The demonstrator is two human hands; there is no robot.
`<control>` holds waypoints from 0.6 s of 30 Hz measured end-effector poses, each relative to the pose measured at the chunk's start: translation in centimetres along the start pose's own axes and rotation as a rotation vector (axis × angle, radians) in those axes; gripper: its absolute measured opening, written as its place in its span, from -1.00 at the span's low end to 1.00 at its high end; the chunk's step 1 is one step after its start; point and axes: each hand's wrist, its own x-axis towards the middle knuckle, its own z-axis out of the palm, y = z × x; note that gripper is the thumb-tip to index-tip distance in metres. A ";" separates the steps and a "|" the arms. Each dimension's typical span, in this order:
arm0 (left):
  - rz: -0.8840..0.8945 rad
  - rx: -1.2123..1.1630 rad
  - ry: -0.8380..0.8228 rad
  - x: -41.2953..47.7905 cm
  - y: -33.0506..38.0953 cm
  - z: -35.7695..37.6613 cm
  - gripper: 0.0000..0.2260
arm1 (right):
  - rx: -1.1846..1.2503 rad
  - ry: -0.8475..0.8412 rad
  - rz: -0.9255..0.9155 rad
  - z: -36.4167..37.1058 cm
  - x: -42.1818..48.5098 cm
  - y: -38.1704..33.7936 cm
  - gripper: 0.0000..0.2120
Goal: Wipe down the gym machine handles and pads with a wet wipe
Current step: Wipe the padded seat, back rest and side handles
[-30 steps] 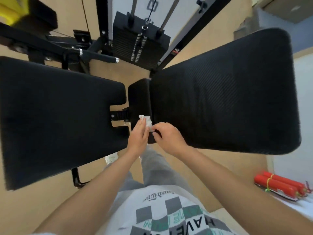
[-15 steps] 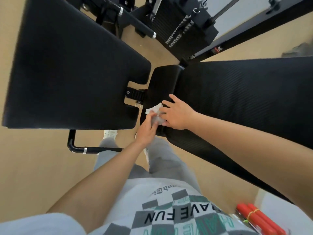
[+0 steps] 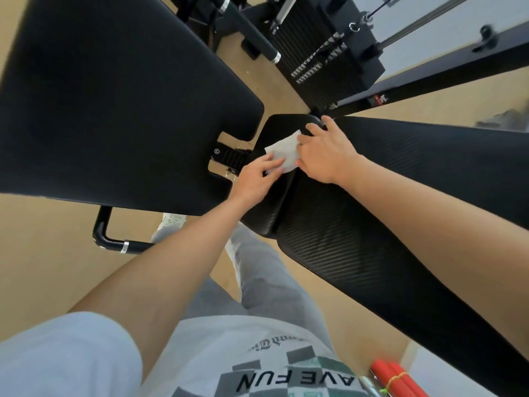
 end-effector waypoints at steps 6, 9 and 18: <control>-0.087 -0.042 0.128 -4.8 -1.4 0.5 -0.78 | 0.098 0.119 0.077 -0.8 0.0 -5.2 -0.76; -0.138 -0.020 0.182 -7.3 -2.8 0.6 -0.84 | 0.099 0.072 0.045 -0.5 0.2 -8.3 -0.81; -0.203 0.013 0.153 -5.4 -3.5 0.1 -0.64 | -0.004 -0.019 0.004 0.4 2.5 -7.8 -0.77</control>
